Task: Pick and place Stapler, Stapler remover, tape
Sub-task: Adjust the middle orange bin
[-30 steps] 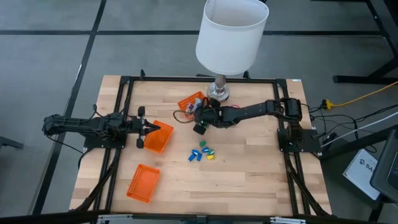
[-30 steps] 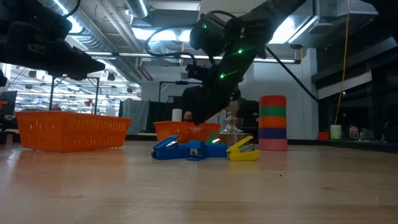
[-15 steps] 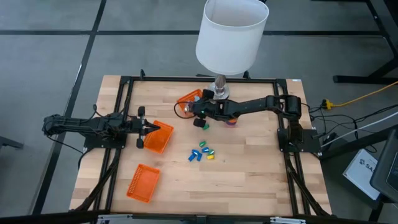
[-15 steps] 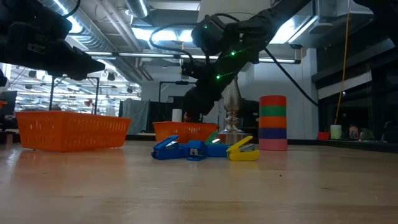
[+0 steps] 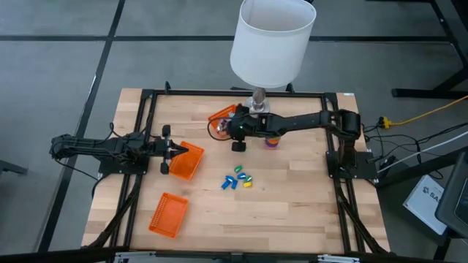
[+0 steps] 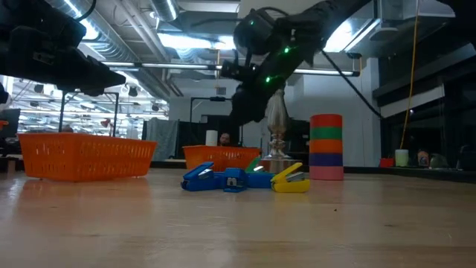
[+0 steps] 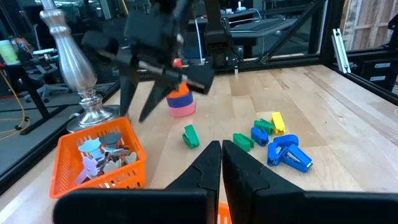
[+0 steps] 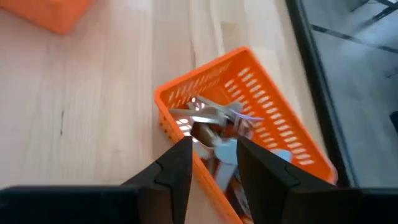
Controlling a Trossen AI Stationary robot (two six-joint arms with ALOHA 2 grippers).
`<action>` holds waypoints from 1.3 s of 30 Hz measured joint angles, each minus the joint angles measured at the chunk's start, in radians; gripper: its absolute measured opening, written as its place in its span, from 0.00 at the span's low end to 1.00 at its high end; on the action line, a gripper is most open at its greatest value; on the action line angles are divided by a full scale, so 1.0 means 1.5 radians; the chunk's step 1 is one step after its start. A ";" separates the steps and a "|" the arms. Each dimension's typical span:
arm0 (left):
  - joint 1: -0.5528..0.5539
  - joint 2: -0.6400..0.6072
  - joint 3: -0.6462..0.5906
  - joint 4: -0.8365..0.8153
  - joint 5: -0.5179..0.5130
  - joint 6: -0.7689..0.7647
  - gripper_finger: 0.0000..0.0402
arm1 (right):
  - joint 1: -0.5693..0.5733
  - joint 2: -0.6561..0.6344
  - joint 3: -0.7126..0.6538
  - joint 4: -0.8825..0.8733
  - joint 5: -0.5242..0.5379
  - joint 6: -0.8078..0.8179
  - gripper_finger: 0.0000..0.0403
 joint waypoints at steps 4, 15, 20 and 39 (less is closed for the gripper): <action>0.000 0.000 0.000 0.000 0.000 0.000 0.03 | 0.010 -0.039 0.000 -0.043 -0.028 0.026 0.32; 0.000 0.000 0.000 0.000 0.000 0.000 0.03 | 0.013 -0.119 -0.002 -0.149 -0.151 0.104 0.32; 0.000 0.000 0.000 0.000 0.000 0.000 0.03 | 0.016 -0.167 -0.055 -0.136 -0.231 0.092 0.32; 0.000 0.000 0.000 0.000 0.000 0.000 0.03 | 0.052 -0.644 -0.475 0.113 -0.344 0.221 0.32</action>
